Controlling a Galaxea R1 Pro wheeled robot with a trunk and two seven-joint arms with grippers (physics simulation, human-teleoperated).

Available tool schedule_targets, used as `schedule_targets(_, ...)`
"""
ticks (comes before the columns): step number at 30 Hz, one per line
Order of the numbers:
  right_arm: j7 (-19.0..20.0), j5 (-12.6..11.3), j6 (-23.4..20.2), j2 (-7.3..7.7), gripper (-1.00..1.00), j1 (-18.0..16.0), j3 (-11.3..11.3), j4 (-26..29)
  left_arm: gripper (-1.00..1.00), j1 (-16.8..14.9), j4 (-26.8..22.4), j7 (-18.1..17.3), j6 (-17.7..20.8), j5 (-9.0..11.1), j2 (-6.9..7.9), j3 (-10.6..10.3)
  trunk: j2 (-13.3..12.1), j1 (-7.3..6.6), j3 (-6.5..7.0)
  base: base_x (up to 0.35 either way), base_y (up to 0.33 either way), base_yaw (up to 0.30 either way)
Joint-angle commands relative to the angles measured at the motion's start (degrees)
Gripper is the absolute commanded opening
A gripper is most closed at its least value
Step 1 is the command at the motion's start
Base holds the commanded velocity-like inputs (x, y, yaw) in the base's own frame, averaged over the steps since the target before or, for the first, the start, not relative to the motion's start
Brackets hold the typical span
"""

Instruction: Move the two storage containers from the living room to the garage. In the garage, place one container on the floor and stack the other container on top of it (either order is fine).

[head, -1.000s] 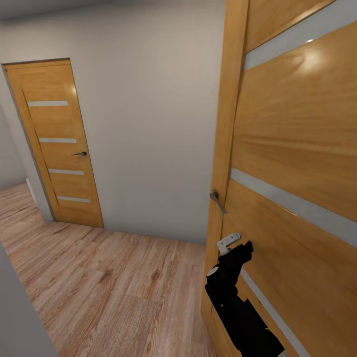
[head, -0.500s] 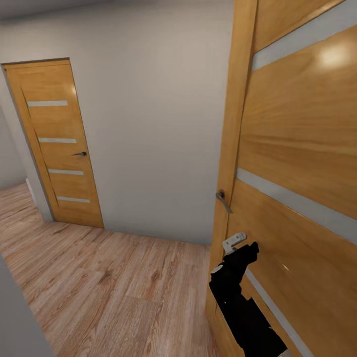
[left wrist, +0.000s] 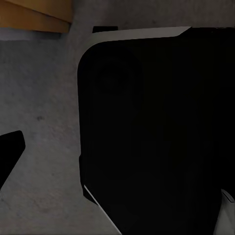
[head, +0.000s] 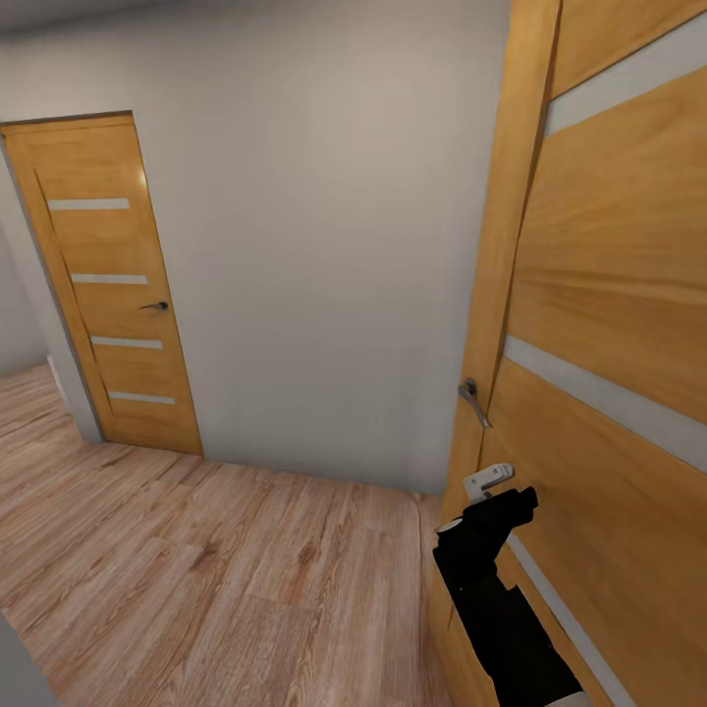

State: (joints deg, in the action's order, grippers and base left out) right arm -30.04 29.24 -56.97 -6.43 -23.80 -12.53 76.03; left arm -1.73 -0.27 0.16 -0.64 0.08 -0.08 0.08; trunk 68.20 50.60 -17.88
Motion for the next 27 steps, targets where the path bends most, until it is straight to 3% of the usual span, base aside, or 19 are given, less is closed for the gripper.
schedule_targets(1,-0.4,-0.2,-0.2,0.01,1.0,0.0,-0.1,0.0,1.0,0.0,0.0,0.0,-0.1,0.0,0.0,0.0,0.0,0.0,-0.07,0.003,0.0,0.0)
schedule_targets(14,-0.4,-0.3,-0.2,-0.01,1.0,-0.1,0.2,0.0,1.0,0.0,0.0,0.0,-0.1,0.1,0.0,0.0,0.0,0.0,-0.07,0.026,0.0,0.0)
schedule_targets(23,-0.4,-0.3,-0.2,0.0,1.0,-0.1,4.2,0.0,1.0,0.0,0.0,0.0,-0.1,0.1,0.0,0.0,0.0,0.0,-0.07,0.14,0.0,0.0)
schedule_targets(27,-0.4,-0.2,-0.2,-0.01,1.0,-0.1,4.9,0.0,1.0,0.0,0.0,0.0,-0.1,0.0,0.0,0.0,0.0,0.0,-0.07,0.092,0.0,0.0)
